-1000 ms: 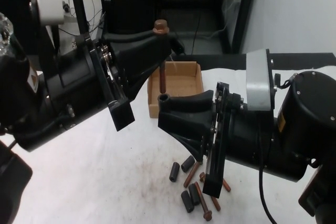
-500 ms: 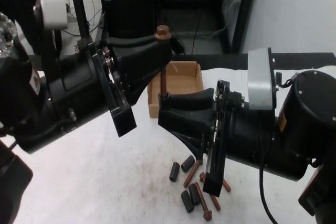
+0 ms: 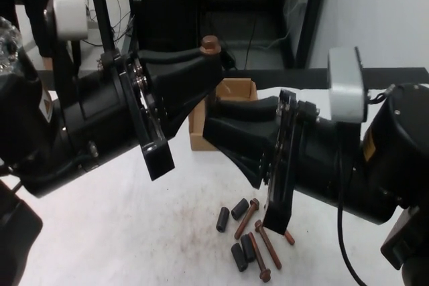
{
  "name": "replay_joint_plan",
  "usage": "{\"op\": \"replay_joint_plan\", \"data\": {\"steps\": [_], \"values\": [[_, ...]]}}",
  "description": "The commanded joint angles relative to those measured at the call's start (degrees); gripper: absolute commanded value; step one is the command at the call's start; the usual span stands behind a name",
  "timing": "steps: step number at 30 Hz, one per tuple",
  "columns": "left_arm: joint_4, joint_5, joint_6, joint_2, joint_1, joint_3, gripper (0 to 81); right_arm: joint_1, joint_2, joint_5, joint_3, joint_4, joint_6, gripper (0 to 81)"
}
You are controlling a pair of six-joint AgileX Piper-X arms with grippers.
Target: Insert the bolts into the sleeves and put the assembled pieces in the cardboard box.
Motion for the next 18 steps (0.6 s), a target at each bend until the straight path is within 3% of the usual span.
{"op": "replay_joint_plan", "data": {"steps": [1, 4, 7, 12, 13, 18], "values": [[0.0, -1.5, 1.5, -0.1, 0.1, 0.1, 0.3, 0.1, -0.5, -0.4, -0.9, -2.5, 0.6, 0.9], [1.8, -1.7, 3.9, -0.1, 0.1, 0.1, 1.4, 0.1, -0.5, -0.4, -0.9, -2.5, 0.8, 0.9], [3.5, -2.4, 3.9, -0.1, 0.1, 0.1, 11.0, 0.1, -0.5, -0.4, -0.9, -2.5, 0.8, 0.9], [3.8, -2.4, 3.9, -0.1, 0.1, 0.1, 52.8, 0.1, -0.5, -0.4, -0.9, -2.5, 0.8, 0.9], [3.8, -2.4, 3.8, -0.1, 0.1, 0.1, 57.1, 0.1, -0.5, -0.4, -0.9, -2.5, 0.8, 0.9], [3.7, -2.4, 0.8, -0.1, 0.1, 0.1, 58.9, 0.1, -0.5, -0.4, -0.9, -2.5, 0.8, 0.9]]}}
